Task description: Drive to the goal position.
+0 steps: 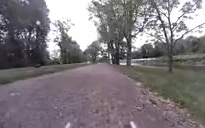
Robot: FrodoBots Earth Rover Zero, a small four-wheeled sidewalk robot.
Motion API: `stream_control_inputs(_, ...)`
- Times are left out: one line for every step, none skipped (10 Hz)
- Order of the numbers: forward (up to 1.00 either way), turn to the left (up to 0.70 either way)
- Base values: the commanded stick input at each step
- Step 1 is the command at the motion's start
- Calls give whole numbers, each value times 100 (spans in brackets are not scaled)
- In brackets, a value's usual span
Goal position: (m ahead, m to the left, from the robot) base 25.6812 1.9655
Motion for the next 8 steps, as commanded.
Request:
stream_control_inputs(70,0)
stream_control_inputs(70,0)
stream_control_inputs(70,0)
stream_control_inputs(70,0)
stream_control_inputs(70,0)
stream_control_inputs(70,0)
stream_control_inputs(70,0)
stream_control_inputs(70,0)
